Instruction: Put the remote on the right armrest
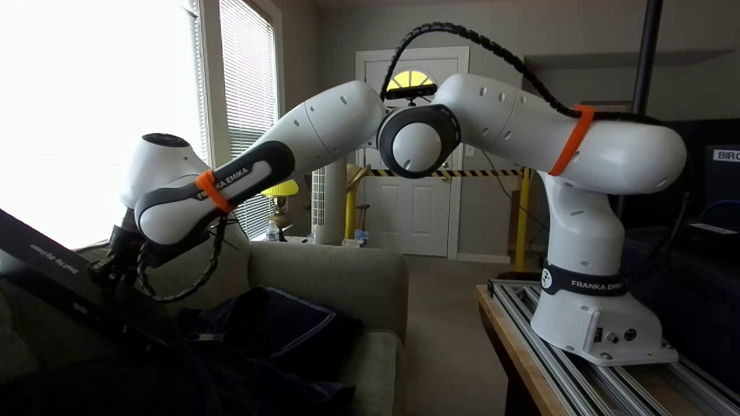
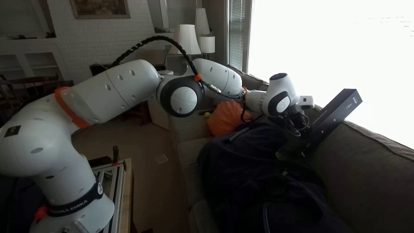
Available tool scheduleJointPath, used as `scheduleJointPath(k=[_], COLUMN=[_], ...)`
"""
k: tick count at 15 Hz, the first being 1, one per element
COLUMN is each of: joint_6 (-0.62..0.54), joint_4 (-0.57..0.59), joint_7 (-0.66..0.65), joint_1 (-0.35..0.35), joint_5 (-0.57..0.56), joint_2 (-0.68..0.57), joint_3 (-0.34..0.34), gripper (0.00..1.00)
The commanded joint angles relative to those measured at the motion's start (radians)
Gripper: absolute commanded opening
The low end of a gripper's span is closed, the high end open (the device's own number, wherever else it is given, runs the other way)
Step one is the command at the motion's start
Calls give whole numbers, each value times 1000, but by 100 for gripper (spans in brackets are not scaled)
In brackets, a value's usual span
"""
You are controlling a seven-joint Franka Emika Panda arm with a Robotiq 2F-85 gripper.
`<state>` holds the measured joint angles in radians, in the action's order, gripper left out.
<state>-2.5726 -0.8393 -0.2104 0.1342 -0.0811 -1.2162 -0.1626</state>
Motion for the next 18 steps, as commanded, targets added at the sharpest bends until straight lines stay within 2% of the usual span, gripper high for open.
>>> scheduleJointPath(k=[1,3,10,11,12,18], joint_6=[51,87,208,224,240,199], joint_4=[52,39,61,61,62,96], joint_7=[-17,-11,-61,-72,-75,-67], joint_1=[-6,-5,3,4,4,10], joint_5=[7,16,-6,-5,-5,-12], joint_2=[0,48,95,99,101,54], joint_3=[26,44,27,27,29,36], gripper=[15,0,0,9,28,70])
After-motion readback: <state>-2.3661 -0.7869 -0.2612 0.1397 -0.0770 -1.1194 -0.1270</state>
